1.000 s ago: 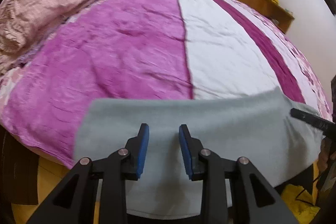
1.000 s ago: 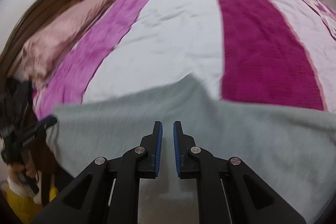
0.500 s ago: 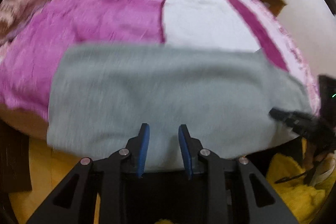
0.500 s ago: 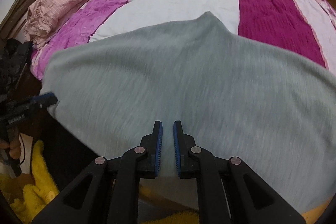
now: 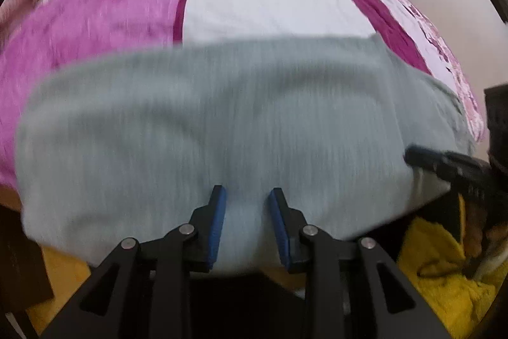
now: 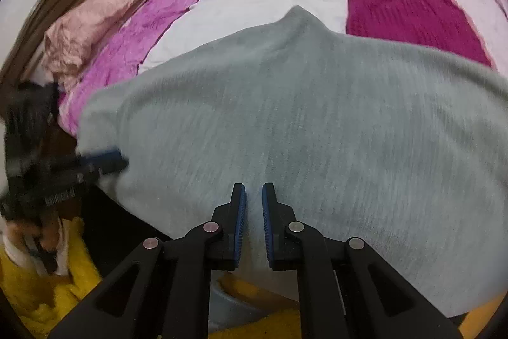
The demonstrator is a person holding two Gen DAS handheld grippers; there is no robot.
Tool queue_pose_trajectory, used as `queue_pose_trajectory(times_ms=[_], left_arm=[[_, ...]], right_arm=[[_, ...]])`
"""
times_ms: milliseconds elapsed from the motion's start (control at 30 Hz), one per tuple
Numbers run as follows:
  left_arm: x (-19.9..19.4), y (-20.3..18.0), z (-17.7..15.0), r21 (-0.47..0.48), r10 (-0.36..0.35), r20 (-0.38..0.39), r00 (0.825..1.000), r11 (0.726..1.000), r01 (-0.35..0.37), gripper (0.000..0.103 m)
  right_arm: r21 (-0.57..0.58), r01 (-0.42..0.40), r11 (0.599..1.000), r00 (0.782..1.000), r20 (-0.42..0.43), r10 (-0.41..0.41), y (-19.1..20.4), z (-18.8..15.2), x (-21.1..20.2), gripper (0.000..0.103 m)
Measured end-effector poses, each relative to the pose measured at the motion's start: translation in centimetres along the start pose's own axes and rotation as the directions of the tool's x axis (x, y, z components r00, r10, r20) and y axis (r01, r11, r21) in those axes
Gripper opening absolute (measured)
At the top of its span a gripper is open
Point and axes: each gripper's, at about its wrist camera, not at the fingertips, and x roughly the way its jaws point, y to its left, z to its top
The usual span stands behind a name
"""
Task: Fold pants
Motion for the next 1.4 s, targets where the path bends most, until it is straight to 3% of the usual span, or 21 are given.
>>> queue_pose_trajectory(times_ms=[133, 233, 333, 400, 567, 700, 800, 867, 967, 1100, 1300, 1400], left_arm=[[-0.6, 1.1, -0.6, -0.068, -0.048, 0.014, 0.999, 0.996, 0.049, 0.029], [-2.0, 1.0, -0.3, -0.086, -0.052, 0.054, 0.997, 0.995, 0.057, 0.029], [-3.2, 0.4, 0.1, -0.068, -0.032, 0.101, 0.994, 0.997, 0.039, 0.03], [-3.9, -0.2, 0.4, -0.054, -0.001, 0.127, 0.992, 0.998, 0.008, 0.03], [-3.3, -0.3, 1.0, -0.066, 0.083, 0.143, 0.986, 0.995, -0.074, 0.035], [-2.4, 0.0, 1.6, -0.104, 0.107, 0.127, 0.986, 0.99, -0.094, 0.036], [-1.9, 0.1, 1.6, -0.114, 0.12, 0.119, 0.986, 0.988, -0.107, 0.037], [-1.8, 0.0, 1.7, -0.106, 0.126, 0.12, 0.985, 0.988, -0.114, 0.04], [-1.9, -0.3, 1.6, -0.091, 0.14, 0.127, 0.982, 0.987, -0.129, 0.047], [-2.1, -0.5, 1.5, -0.086, 0.172, 0.134, 0.976, 0.983, -0.161, 0.048], [-2.0, -0.1, 1.4, -0.101, 0.174, 0.131, 0.976, 0.982, -0.161, 0.05], [-1.9, 0.0, 1.4, -0.103, 0.174, 0.131, 0.976, 0.981, -0.162, 0.05]], right_arm=[[0.032, -0.028, 0.999, 1.0, -0.001, 0.028, -0.8, 0.0, -0.7, 0.004], [0.075, 0.008, 0.997, 0.999, 0.045, -0.012, -2.2, -0.2, -2.8, 0.005], [0.16, 0.068, 0.985, 0.988, 0.129, -0.089, -4.6, -1.2, -5.8, 0.02], [0.218, 0.064, 0.974, 0.978, 0.183, -0.105, -6.3, -2.1, -7.6, 0.023], [0.416, 0.032, 0.909, 0.953, 0.26, -0.153, -12.0, -5.7, -12.2, 0.023], [0.529, 0.025, 0.848, 0.931, 0.298, -0.213, -15.3, -8.3, -14.6, 0.026], [0.601, -0.025, 0.799, 0.928, 0.311, -0.205, -17.2, -9.9, -14.7, 0.033], [0.616, -0.046, 0.786, 0.932, 0.309, -0.188, -17.9, -10.2, -14.1, 0.034], [0.619, -0.087, 0.78, 0.942, 0.306, -0.137, -18.4, -10.0, -12.6, 0.034], [0.592, -0.108, 0.799, 0.94, 0.323, -0.113, -18.0, -8.7, -10.8, 0.034], [0.601, -0.103, 0.792, 0.924, 0.353, -0.148, -17.7, -8.0, -10.1, 0.036], [0.549, -0.079, 0.832, 0.903, 0.392, -0.173, -16.1, -7.9, -11.6, 0.036]])
